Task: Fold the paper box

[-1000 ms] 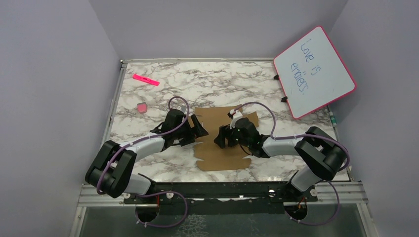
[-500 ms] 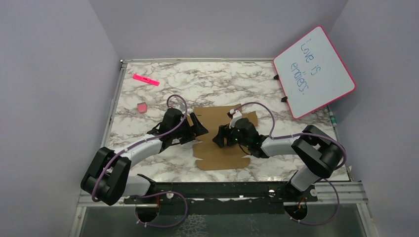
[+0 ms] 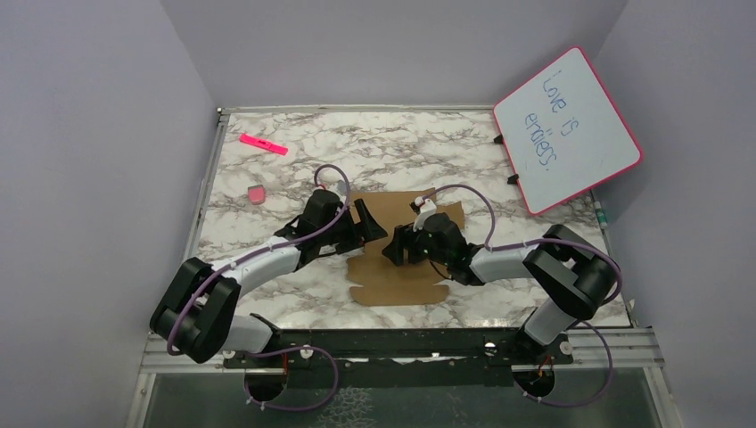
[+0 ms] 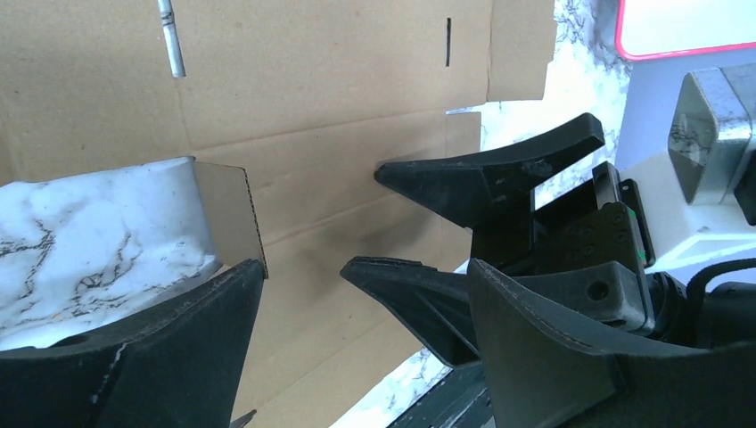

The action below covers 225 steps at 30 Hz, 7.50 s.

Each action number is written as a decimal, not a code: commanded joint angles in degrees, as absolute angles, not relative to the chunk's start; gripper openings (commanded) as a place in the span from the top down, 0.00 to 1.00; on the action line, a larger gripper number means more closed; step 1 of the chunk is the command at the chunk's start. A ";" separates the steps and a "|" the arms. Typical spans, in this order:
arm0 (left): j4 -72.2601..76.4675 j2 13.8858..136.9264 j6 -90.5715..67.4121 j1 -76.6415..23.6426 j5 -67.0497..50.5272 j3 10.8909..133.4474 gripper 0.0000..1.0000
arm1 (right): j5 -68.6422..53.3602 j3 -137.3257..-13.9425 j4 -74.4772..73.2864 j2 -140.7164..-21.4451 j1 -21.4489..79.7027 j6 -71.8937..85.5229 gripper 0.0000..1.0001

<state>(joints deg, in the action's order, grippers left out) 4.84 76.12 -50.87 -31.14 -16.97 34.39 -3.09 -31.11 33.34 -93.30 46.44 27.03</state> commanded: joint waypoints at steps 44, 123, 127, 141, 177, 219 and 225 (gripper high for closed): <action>-3.77 96.66 -35.16 -38.88 -16.92 58.97 0.17 | 9.26 -24.71 1.41 -69.06 35.95 41.27 0.27; 2.36 100.39 -40.69 -40.61 -17.09 53.40 0.19 | -9.27 -34.54 5.36 -78.85 33.22 36.08 0.35; 1.53 99.30 -40.19 -40.61 -16.41 53.82 0.19 | -8.39 -35.83 4.21 -79.18 33.22 33.98 0.35; -14.19 87.06 -29.33 -31.78 -5.89 60.39 0.15 | -3.55 -42.86 -2.75 -73.37 33.24 21.75 0.29; -30.37 103.79 -11.92 -14.93 -15.02 72.85 0.67 | -16.11 -58.23 -1.36 -90.35 33.07 6.93 0.16; -21.79 84.52 -5.03 -16.04 -17.75 64.07 1.00 | -36.08 -83.25 -16.30 -112.48 23.31 -14.24 0.21; -21.53 83.68 -4.89 -16.17 -17.80 63.81 1.00 | -39.79 -89.36 -21.23 -118.03 23.34 -17.57 0.27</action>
